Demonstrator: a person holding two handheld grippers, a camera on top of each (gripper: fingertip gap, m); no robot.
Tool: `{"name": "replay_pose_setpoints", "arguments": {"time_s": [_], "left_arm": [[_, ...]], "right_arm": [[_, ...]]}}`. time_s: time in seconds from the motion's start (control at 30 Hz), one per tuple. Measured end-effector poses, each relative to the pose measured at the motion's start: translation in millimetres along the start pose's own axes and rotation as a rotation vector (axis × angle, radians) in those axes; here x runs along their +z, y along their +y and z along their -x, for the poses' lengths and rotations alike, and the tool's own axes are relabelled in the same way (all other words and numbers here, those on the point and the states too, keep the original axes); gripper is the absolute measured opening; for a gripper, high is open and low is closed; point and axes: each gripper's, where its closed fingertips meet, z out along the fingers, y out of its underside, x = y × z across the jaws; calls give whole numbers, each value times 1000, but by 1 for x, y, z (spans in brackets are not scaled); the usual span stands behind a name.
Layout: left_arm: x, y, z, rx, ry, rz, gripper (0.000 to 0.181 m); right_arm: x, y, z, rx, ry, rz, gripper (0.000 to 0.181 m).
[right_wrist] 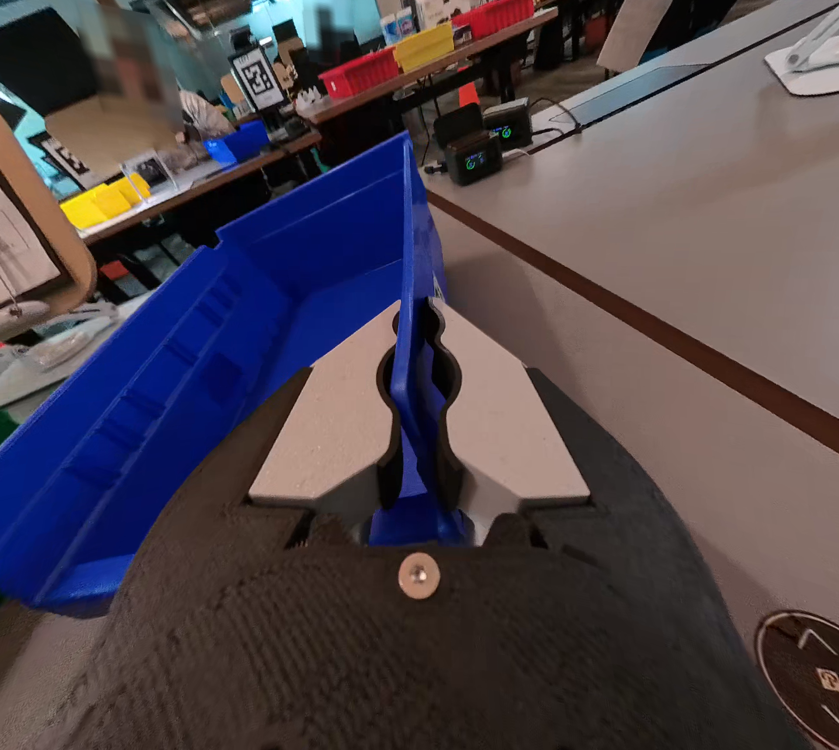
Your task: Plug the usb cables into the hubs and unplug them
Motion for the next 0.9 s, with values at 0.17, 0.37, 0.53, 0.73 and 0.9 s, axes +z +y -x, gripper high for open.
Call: {"name": "replay_pose_setpoints", "arguments": {"time_s": [0.17, 0.37, 0.53, 0.73, 0.9], "left_arm": [[-21, 21, 57, -30, -82, 21, 9], [-29, 41, 125, -120, -166, 50, 6], [-33, 46, 127, 22, -92, 179, 24], [-39, -2, 147, 423, -205, 352, 57], [-5, -84, 90, 771, 45, 177, 70]], "right_arm": [[14, 10, 6, -29, -57, 64, 2], [35, 27, 12, -35, -134, 111, 3], [28, 14, 16, -120, -151, 78, 20], [-11, -56, 38, -400, -82, -111, 69], [-42, -63, 129, -348, -433, -143, 95]]}}
